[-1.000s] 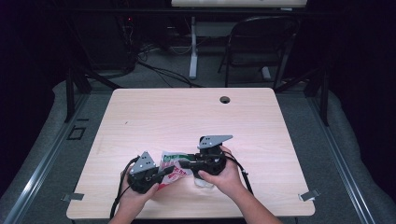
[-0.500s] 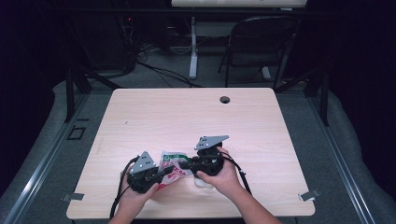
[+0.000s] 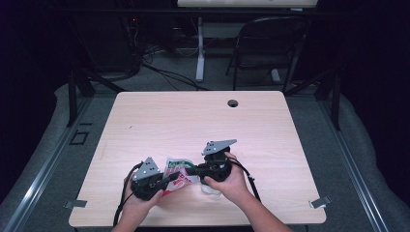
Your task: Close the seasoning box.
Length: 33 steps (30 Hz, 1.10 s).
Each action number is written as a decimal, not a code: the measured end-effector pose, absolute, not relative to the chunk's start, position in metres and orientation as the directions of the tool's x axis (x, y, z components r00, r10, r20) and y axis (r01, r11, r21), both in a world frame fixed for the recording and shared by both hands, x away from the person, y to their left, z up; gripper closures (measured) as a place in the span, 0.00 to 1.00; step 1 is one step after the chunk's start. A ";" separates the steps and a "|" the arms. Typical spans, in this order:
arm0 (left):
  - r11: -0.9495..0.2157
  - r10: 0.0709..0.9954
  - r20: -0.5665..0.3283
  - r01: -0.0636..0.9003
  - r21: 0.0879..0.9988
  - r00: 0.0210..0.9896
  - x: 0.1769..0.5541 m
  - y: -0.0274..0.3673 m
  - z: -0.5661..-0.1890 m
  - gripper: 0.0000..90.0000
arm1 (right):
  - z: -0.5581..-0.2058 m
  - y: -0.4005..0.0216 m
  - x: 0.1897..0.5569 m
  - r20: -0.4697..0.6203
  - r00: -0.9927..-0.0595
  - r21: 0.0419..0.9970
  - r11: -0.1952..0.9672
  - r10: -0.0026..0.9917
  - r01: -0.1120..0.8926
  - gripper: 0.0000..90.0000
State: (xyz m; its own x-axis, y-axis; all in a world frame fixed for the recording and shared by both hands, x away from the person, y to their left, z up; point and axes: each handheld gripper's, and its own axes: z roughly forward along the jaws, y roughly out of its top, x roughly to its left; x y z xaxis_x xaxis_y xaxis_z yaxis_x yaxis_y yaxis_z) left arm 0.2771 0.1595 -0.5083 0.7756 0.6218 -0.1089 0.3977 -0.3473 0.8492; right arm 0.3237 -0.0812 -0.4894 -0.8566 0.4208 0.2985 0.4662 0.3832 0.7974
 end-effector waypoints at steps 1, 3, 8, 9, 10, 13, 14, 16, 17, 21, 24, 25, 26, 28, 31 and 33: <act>-0.345 0.619 -0.112 0.397 0.850 0.777 0.277 0.160 -0.509 0.97 | -0.489 -0.081 0.324 0.300 -0.857 0.796 0.384 0.419 0.467 1.00; -0.345 0.614 -0.111 0.392 0.852 0.781 0.277 0.161 -0.509 0.95 | -0.489 -0.081 0.324 0.300 -0.857 0.797 0.383 0.420 0.467 1.00; -0.357 0.613 -0.098 0.386 0.851 0.784 0.276 0.161 -0.508 1.00 | -0.489 -0.081 0.323 0.297 -0.860 0.800 0.384 0.414 0.461 1.00; -0.361 0.612 -0.094 0.383 0.850 0.785 0.276 0.161 -0.508 1.00 | -0.489 -0.081 0.323 0.296 -0.862 0.801 0.385 0.413 0.459 1.00; -0.363 0.610 -0.094 0.382 0.850 0.787 0.275 0.161 -0.508 1.00 | -0.489 -0.081 0.324 0.297 -0.864 0.801 0.386 0.407 0.457 1.00; -0.367 0.605 -0.093 0.381 0.849 0.791 0.276 0.162 -0.507 1.00 | -0.489 -0.082 0.323 0.296 -0.868 0.802 0.390 0.398 0.452 1.00; -0.370 0.602 -0.091 0.379 0.848 0.793 0.276 0.162 -0.507 1.00 | -0.489 -0.082 0.323 0.296 -0.869 0.803 0.389 0.396 0.451 1.00; -0.372 0.602 -0.089 0.377 0.848 0.793 0.275 0.162 -0.507 1.00 | -0.489 -0.082 0.323 0.296 -0.870 0.804 0.388 0.395 0.450 1.00; -0.375 0.602 -0.086 0.376 0.848 0.794 0.275 0.162 -0.507 1.00 | -0.489 -0.082 0.323 0.296 -0.871 0.804 0.390 0.392 0.448 1.00; -0.376 0.605 -0.080 0.372 0.849 0.792 0.275 0.162 -0.507 1.00 | -0.488 -0.082 0.323 0.292 -0.873 0.805 0.392 0.391 0.445 1.00; -0.361 0.605 -0.088 0.371 0.856 0.791 0.275 0.164 -0.508 0.98 | -0.488 -0.081 0.323 0.292 -0.872 0.805 0.392 0.392 0.445 1.00; -0.356 0.604 -0.094 0.374 0.856 0.791 0.276 0.165 -0.508 0.96 | -0.488 -0.081 0.323 0.292 -0.873 0.805 0.392 0.391 0.446 1.00; -0.352 0.607 -0.094 0.373 0.858 0.789 0.276 0.165 -0.508 0.95 | -0.487 -0.080 0.323 0.291 -0.872 0.804 0.393 0.394 0.446 1.00; -0.348 0.609 -0.092 0.370 0.861 0.788 0.276 0.165 -0.509 0.92 | -0.487 -0.080 0.324 0.293 -0.871 0.805 0.390 0.395 0.448 1.00; -0.349 0.612 -0.089 0.369 0.861 0.786 0.276 0.166 -0.510 0.89 | -0.486 -0.079 0.324 0.294 -0.870 0.805 0.388 0.395 0.448 1.00; -0.336 0.614 -0.097 0.371 0.866 0.783 0.277 0.166 -0.512 0.83 | -0.486 -0.079 0.325 0.295 -0.871 0.807 0.386 0.394 0.448 1.00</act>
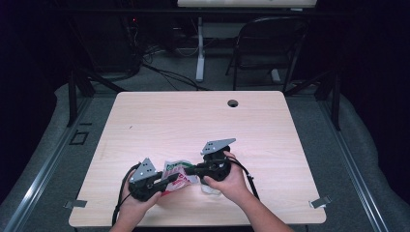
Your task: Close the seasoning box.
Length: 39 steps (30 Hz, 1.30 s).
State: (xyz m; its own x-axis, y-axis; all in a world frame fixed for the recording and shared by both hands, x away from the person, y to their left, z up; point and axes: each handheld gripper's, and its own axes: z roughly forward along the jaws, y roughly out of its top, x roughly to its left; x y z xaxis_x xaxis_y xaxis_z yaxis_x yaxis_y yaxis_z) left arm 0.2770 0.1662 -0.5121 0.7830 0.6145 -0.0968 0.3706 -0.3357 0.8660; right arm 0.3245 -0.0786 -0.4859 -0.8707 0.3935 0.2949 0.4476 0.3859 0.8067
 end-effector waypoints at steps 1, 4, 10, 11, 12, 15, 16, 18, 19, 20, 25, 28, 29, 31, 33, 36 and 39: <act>-0.328 0.622 -0.099 0.373 0.868 0.777 0.278 0.167 -0.513 0.77 | -0.486 -0.079 0.325 0.297 -0.871 0.807 0.386 0.391 0.448 1.00; -0.315 0.628 -0.110 0.381 0.869 0.770 0.279 0.169 -0.516 0.72 | -0.485 -0.078 0.325 0.290 -0.877 0.814 0.384 0.383 0.436 1.00; -0.313 0.629 -0.110 0.380 0.871 0.770 0.280 0.170 -0.522 0.67 | -0.485 -0.077 0.328 0.304 -0.876 0.815 0.374 0.375 0.443 1.00; -0.315 0.627 -0.110 0.379 0.870 0.771 0.281 0.170 -0.523 0.67 | -0.485 -0.077 0.328 0.302 -0.877 0.815 0.376 0.374 0.441 1.00; -0.317 0.627 -0.109 0.381 0.869 0.771 0.281 0.170 -0.525 0.66 | -0.485 -0.077 0.328 0.297 -0.878 0.814 0.382 0.375 0.438 1.00; -0.316 0.635 -0.112 0.389 0.866 0.764 0.282 0.172 -0.529 0.63 | -0.484 -0.076 0.329 0.302 -0.875 0.814 0.375 0.378 0.443 1.00; -0.315 0.636 -0.104 0.381 0.869 0.765 0.283 0.172 -0.531 0.61 | -0.484 -0.076 0.329 0.301 -0.876 0.814 0.376 0.377 0.442 1.00; -0.324 0.639 -0.088 0.371 0.870 0.764 0.283 0.172 -0.534 0.57 | -0.483 -0.077 0.330 0.296 -0.878 0.814 0.381 0.377 0.438 1.00; -0.331 0.640 -0.081 0.370 0.868 0.764 0.283 0.172 -0.535 0.56 | -0.483 -0.076 0.330 0.295 -0.879 0.813 0.384 0.375 0.437 1.00; -0.331 0.641 -0.081 0.370 0.868 0.763 0.283 0.172 -0.536 0.55 | -0.483 -0.076 0.330 0.295 -0.879 0.813 0.384 0.374 0.437 1.00; -0.346 0.654 -0.069 0.379 0.858 0.753 0.285 0.174 -0.547 0.50 | -0.483 -0.076 0.331 0.299 -0.880 0.814 0.383 0.370 0.437 1.00; -0.344 0.657 -0.071 0.383 0.857 0.751 0.286 0.175 -0.552 0.46 | -0.484 -0.076 0.332 0.299 -0.881 0.815 0.383 0.366 0.436 1.00; -0.345 0.658 -0.068 0.381 0.858 0.750 0.286 0.175 -0.553 0.45 | -0.484 -0.076 0.332 0.301 -0.881 0.815 0.381 0.365 0.437 1.00; -0.340 0.660 -0.078 0.389 0.856 0.747 0.286 0.176 -0.555 0.45 | -0.484 -0.076 0.333 0.300 -0.882 0.815 0.383 0.363 0.435 1.00; -0.342 0.657 -0.074 0.384 0.858 0.750 0.286 0.178 -0.557 0.44 | -0.484 -0.076 0.333 0.300 -0.882 0.816 0.382 0.363 0.434 1.00; -0.336 0.661 -0.082 0.392 0.857 0.746 0.286 0.178 -0.560 0.42 | -0.484 -0.076 0.333 0.301 -0.883 0.816 0.382 0.360 0.434 1.00; -0.330 0.664 -0.082 0.390 0.860 0.743 0.286 0.177 -0.564 0.40 | -0.484 -0.076 0.333 0.302 -0.883 0.815 0.383 0.359 0.435 1.00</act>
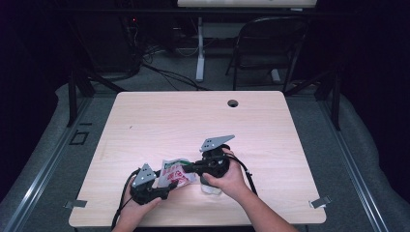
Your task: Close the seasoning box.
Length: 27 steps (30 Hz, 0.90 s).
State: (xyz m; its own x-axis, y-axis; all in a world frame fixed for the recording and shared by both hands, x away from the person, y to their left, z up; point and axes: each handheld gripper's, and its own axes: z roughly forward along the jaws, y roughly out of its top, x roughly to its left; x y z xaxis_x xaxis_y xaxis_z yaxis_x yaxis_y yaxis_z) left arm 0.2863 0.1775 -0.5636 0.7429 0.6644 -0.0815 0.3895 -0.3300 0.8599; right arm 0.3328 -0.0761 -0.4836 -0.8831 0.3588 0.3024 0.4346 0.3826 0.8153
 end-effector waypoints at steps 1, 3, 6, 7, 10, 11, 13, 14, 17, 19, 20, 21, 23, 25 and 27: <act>-0.333 0.668 -0.085 0.399 0.854 0.739 0.286 0.177 -0.564 0.39 | -0.484 -0.076 0.333 0.303 -0.883 0.816 0.382 0.359 0.435 1.00; -0.341 0.668 -0.081 0.402 0.850 0.740 0.286 0.177 -0.567 0.38 | -0.484 -0.076 0.333 0.303 -0.884 0.815 0.383 0.357 0.435 1.00; -0.342 0.672 -0.084 0.408 0.847 0.736 0.286 0.177 -0.568 0.37 | -0.484 -0.076 0.334 0.306 -0.883 0.814 0.384 0.356 0.437 1.00; -0.343 0.673 -0.086 0.413 0.844 0.735 0.286 0.177 -0.568 0.37 | -0.483 -0.076 0.334 0.306 -0.883 0.813 0.384 0.356 0.437 1.00; -0.333 0.674 -0.101 0.422 0.844 0.732 0.286 0.178 -0.571 0.37 | -0.484 -0.076 0.334 0.308 -0.883 0.813 0.384 0.355 0.438 1.00; -0.335 0.673 -0.103 0.427 0.840 0.732 0.287 0.178 -0.572 0.36 | -0.484 -0.076 0.334 0.308 -0.882 0.813 0.382 0.357 0.439 1.00; -0.348 0.675 -0.099 0.434 0.831 0.731 0.286 0.178 -0.574 0.35 | -0.484 -0.076 0.334 0.307 -0.883 0.813 0.384 0.355 0.438 1.00; -0.341 0.678 -0.106 0.439 0.831 0.727 0.286 0.177 -0.575 0.35 | -0.484 -0.076 0.334 0.307 -0.883 0.813 0.384 0.356 0.438 1.00; -0.337 0.677 -0.107 0.436 0.834 0.728 0.286 0.177 -0.576 0.35 | -0.484 -0.076 0.334 0.311 -0.881 0.813 0.381 0.356 0.440 1.00; -0.346 0.674 -0.100 0.433 0.833 0.732 0.286 0.177 -0.577 0.35 | -0.484 -0.076 0.334 0.311 -0.881 0.812 0.382 0.356 0.441 1.00; -0.352 0.674 -0.094 0.430 0.831 0.733 0.286 0.177 -0.577 0.34 | -0.484 -0.076 0.334 0.311 -0.881 0.812 0.382 0.356 0.441 1.00; -0.354 0.675 -0.093 0.432 0.830 0.732 0.286 0.176 -0.578 0.34 | -0.484 -0.076 0.335 0.311 -0.881 0.812 0.381 0.356 0.441 1.00; -0.356 0.675 -0.093 0.433 0.828 0.732 0.286 0.176 -0.578 0.34 | -0.484 -0.076 0.335 0.317 -0.880 0.813 0.376 0.354 0.444 1.00; -0.362 0.675 -0.087 0.432 0.826 0.733 0.286 0.176 -0.579 0.34 | -0.484 -0.076 0.335 0.318 -0.879 0.813 0.375 0.355 0.445 1.00; -0.363 0.674 -0.086 0.430 0.826 0.734 0.286 0.176 -0.580 0.33 | -0.484 -0.076 0.335 0.316 -0.880 0.813 0.377 0.356 0.444 1.00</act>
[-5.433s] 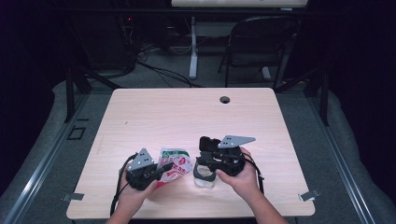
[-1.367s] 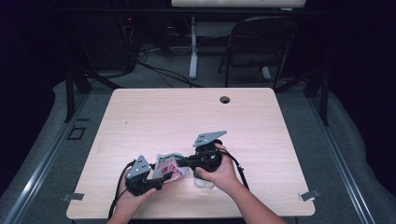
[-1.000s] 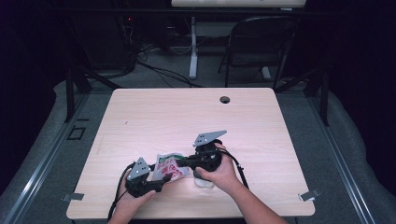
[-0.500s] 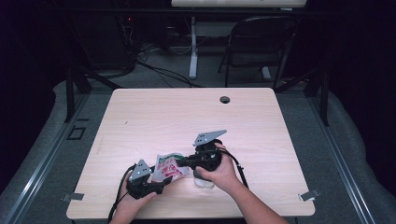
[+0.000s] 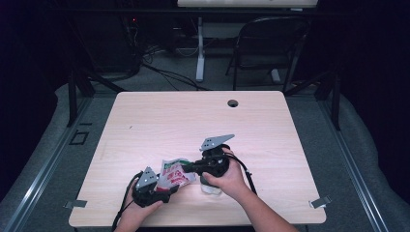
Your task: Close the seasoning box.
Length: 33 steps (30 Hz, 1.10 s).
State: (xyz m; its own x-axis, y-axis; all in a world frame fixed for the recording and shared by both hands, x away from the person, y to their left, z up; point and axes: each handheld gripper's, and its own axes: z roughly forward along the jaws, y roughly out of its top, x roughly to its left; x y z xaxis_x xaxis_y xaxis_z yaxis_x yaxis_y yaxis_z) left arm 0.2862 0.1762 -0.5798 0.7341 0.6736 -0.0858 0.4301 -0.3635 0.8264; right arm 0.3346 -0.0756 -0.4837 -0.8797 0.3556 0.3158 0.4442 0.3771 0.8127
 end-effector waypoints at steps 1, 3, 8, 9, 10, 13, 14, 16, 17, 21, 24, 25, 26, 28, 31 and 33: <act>-0.370 0.672 -0.080 0.428 0.825 0.736 0.287 0.177 -0.580 0.33 | -0.484 -0.076 0.335 0.316 -0.879 0.813 0.376 0.356 0.444 1.00; -0.364 0.676 -0.101 0.450 0.816 0.730 0.287 0.176 -0.582 0.33 | -0.484 -0.076 0.334 0.313 -0.880 0.813 0.379 0.356 0.442 1.00; -0.354 0.672 -0.136 0.478 0.804 0.727 0.289 0.177 -0.586 0.33 | -0.484 -0.076 0.334 0.313 -0.880 0.812 0.380 0.357 0.443 1.00; -0.353 0.673 -0.137 0.478 0.804 0.727 0.289 0.177 -0.586 0.33 | -0.484 -0.076 0.334 0.313 -0.880 0.813 0.379 0.357 0.442 1.00; -0.357 0.673 -0.134 0.477 0.803 0.728 0.290 0.177 -0.586 0.33 | -0.484 -0.076 0.334 0.313 -0.880 0.813 0.378 0.356 0.442 1.00; -0.355 0.670 -0.144 0.485 0.799 0.728 0.290 0.177 -0.586 0.33 | -0.485 -0.076 0.334 0.320 -0.878 0.815 0.369 0.355 0.446 1.00; -0.351 0.671 -0.153 0.493 0.796 0.725 0.291 0.177 -0.586 0.33 | -0.485 -0.077 0.334 0.318 -0.878 0.814 0.372 0.356 0.446 1.00; -0.352 0.672 -0.162 0.504 0.789 0.723 0.291 0.177 -0.587 0.33 | -0.485 -0.077 0.334 0.318 -0.880 0.815 0.372 0.352 0.444 1.00; -0.358 0.669 -0.165 0.508 0.783 0.725 0.292 0.176 -0.587 0.33 | -0.485 -0.078 0.333 0.319 -0.879 0.816 0.370 0.354 0.445 1.00; -0.382 0.671 -0.149 0.511 0.770 0.726 0.292 0.174 -0.587 0.33 | -0.486 -0.079 0.333 0.321 -0.879 0.817 0.366 0.352 0.445 1.00; -0.391 0.671 -0.153 0.521 0.759 0.726 0.293 0.173 -0.587 0.33 | -0.486 -0.079 0.333 0.320 -0.880 0.819 0.365 0.350 0.443 1.00; -0.388 0.672 -0.158 0.526 0.757 0.723 0.294 0.173 -0.587 0.33 | -0.487 -0.079 0.333 0.322 -0.880 0.819 0.363 0.350 0.444 1.00; -0.392 0.670 -0.156 0.524 0.756 0.726 0.294 0.173 -0.588 0.33 | -0.487 -0.079 0.333 0.323 -0.879 0.819 0.362 0.350 0.445 1.00; -0.395 0.671 -0.156 0.527 0.753 0.725 0.294 0.172 -0.588 0.34 | -0.487 -0.079 0.333 0.322 -0.879 0.819 0.362 0.351 0.445 1.00; -0.397 0.671 -0.155 0.529 0.750 0.725 0.295 0.172 -0.588 0.35 | -0.487 -0.079 0.333 0.322 -0.878 0.819 0.362 0.353 0.446 1.00; -0.399 0.673 -0.154 0.530 0.748 0.724 0.295 0.172 -0.588 0.35 | -0.487 -0.079 0.333 0.323 -0.878 0.819 0.361 0.352 0.446 1.00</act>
